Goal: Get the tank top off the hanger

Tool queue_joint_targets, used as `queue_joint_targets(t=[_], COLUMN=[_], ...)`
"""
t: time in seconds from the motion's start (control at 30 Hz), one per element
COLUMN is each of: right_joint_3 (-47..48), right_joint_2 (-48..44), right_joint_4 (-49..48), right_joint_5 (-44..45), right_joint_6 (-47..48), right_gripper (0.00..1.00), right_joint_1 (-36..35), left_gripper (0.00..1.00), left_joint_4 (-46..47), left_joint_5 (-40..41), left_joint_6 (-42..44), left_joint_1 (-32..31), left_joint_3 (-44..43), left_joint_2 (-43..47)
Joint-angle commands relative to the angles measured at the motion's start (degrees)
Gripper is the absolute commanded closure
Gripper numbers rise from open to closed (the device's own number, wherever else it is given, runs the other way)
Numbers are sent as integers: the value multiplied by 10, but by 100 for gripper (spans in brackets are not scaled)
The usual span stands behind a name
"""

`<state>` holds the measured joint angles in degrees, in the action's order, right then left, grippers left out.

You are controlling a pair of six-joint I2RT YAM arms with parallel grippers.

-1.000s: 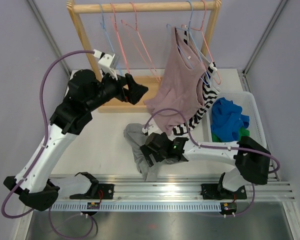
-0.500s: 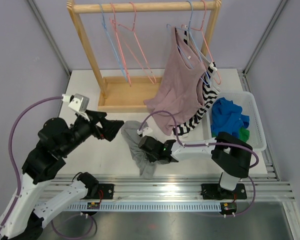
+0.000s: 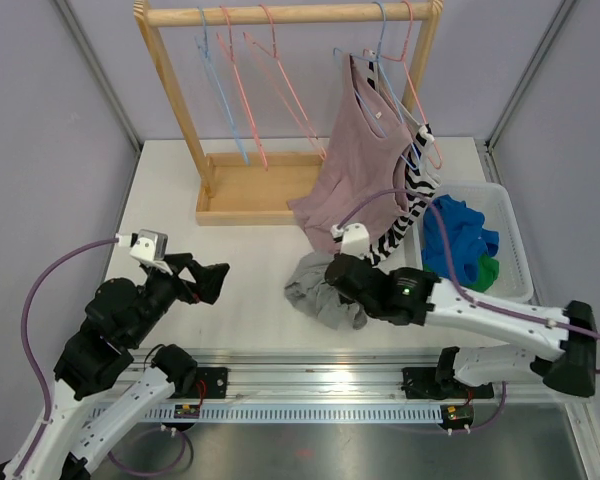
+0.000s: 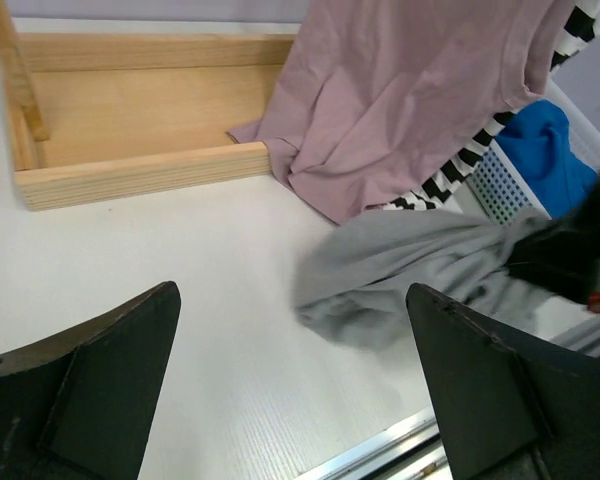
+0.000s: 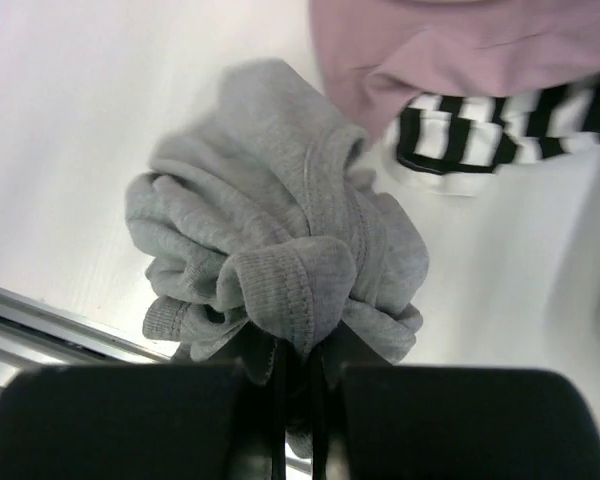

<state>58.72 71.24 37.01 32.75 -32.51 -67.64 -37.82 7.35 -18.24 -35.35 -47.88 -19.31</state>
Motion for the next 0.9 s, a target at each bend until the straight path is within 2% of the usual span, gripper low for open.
queue_joint_targets(t=[0.0,0.2,0.27,0.33,0.37,0.4,0.47,0.53,0.63,0.83,0.87], right_joint_3=[47,126,166,206,218,228,235,229,206,173,170], right_joint_2=[-86,-181,-182,-162,-151,-140,-127,-111,-98,-107,-105], right_joint_4=[146,325,401,469,545,560,557,543,480,298,257], right_joint_5=[102,190,226,274,289,312,311,313,304,232,220], right_joint_6=[-67,-133,-155,-213,-269,-265,-245,-203,-115,73,110], right_gripper=[100,100,100,100,100,100,100,100,100,100,100], right_joint_1=[-5,-5,-6,-4,-4,6,42,119,201,335,388], left_gripper=[1,1,1,1,1,1,1,1,1,1,1], left_joint_4=[28,17,15,17,18,17,17,16,16,16,16], left_joint_5=[58,77,71,62,55,53,50,50,51,54,54], left_joint_6=[-1,-6,-6,-4,-5,-6,-5,-5,-5,-1,-2], left_joint_1=[2,5,5,7,8,8,8,8,8,9,9], left_joint_3=[2,2,1,2,2,2,2,2,2,2,2], left_joint_2=[19,5,-4,-11,-13,-15,-20,-20,-19,-16,-17])
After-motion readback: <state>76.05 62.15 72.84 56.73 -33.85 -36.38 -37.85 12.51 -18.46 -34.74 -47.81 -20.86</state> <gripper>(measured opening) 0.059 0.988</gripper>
